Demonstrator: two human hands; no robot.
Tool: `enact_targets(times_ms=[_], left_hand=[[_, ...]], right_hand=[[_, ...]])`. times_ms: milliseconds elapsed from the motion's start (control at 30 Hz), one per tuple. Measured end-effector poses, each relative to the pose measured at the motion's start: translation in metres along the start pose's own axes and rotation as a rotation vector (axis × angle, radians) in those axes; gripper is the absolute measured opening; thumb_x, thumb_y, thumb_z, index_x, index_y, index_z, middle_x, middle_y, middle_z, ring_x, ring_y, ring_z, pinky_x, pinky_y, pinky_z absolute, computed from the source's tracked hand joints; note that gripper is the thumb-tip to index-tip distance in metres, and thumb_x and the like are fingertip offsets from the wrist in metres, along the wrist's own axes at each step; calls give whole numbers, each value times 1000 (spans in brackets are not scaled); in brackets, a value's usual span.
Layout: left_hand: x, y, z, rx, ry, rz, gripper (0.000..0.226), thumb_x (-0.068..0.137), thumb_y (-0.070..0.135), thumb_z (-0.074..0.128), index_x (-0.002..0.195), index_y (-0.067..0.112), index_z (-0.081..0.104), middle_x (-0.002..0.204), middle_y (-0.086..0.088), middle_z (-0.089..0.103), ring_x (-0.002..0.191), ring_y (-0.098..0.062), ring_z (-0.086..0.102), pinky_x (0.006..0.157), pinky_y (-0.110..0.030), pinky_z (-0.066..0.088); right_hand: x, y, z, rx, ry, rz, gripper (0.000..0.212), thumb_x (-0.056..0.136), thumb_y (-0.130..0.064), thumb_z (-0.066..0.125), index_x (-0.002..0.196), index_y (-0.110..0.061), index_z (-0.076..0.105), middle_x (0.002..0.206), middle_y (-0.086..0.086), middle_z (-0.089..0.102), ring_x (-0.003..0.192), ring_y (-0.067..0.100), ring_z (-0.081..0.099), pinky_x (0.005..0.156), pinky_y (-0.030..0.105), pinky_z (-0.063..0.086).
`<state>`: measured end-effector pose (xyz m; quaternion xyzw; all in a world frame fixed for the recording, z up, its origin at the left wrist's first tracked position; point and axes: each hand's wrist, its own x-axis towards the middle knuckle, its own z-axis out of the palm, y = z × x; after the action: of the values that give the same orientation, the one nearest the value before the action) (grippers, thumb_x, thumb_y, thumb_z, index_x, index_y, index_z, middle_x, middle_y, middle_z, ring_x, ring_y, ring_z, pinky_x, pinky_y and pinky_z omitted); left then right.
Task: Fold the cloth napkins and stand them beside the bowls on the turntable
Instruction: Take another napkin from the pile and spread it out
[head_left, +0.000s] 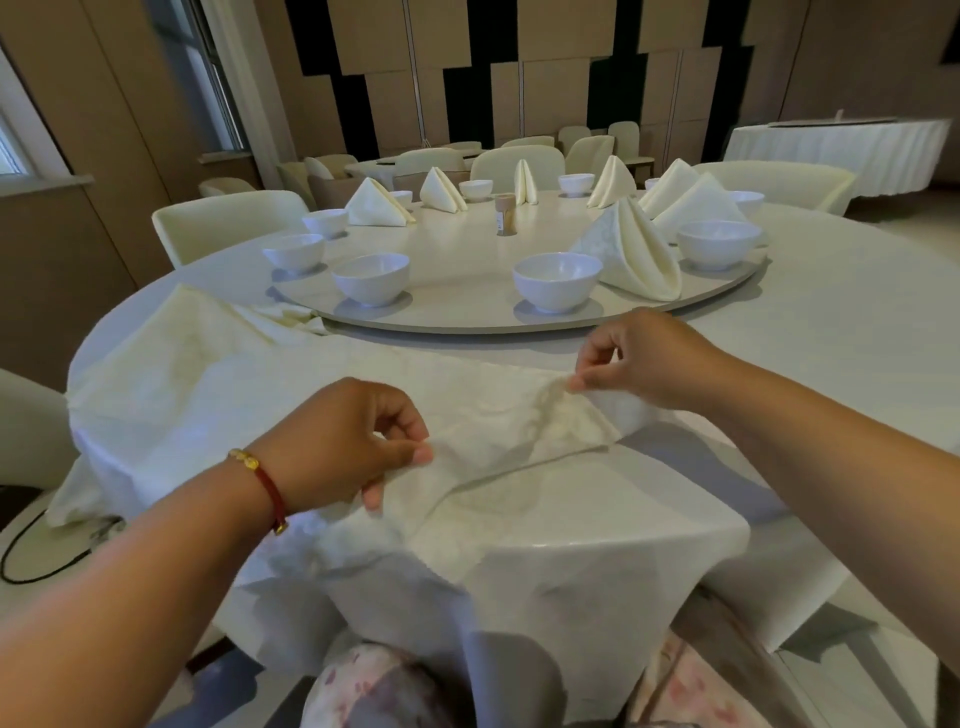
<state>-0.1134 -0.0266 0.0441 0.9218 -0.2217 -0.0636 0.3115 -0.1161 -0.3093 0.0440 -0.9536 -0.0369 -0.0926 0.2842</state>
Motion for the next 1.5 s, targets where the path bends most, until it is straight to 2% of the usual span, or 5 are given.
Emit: enact_targets(times_ms=[400, 633, 833, 1067, 1500], left_hand=[[95, -26, -59, -296, 169, -203, 7, 85, 0, 67, 89, -5, 63, 81, -24, 71, 62, -19, 71, 63, -27, 60], [168, -44, -107, -225, 345, -199, 5, 85, 10, 70, 81, 6, 70, 81, -12, 74, 84, -27, 72, 89, -37, 55], [184, -52, -110, -49, 386, -80, 60, 89, 28, 65, 142, 18, 38, 146, -2, 43, 127, -22, 48, 98, -33, 40], [123, -66, -86, 109, 244, 67, 25, 85, 31, 69, 108, 24, 64, 101, 16, 63, 90, 6, 59, 79, -7, 39], [61, -84, -49, 236, -59, -24, 16, 93, 39, 56, 96, 28, 67, 91, 12, 69, 85, -3, 61, 83, -21, 48]], right_hand=[[118, -46, 9, 307, 131, 114, 17, 91, -21, 66, 76, -18, 59, 67, 3, 66, 51, 6, 65, 51, 21, 53], [194, -66, 4, 209, 289, 68, 7, 93, -22, 62, 88, -19, 66, 94, 8, 73, 88, 21, 70, 84, 33, 54], [217, -63, 16, 68, 75, -121, 73, 92, -15, 60, 152, -23, 19, 159, -3, 14, 141, 19, 26, 102, 26, 32], [138, -73, 46, -55, -150, -342, 42, 84, -41, 69, 122, -23, 60, 124, -9, 57, 111, 7, 52, 84, 18, 37], [44, -61, 78, -128, -566, -506, 29, 93, -34, 61, 72, -18, 47, 65, -9, 45, 60, 3, 43, 57, 15, 34]])
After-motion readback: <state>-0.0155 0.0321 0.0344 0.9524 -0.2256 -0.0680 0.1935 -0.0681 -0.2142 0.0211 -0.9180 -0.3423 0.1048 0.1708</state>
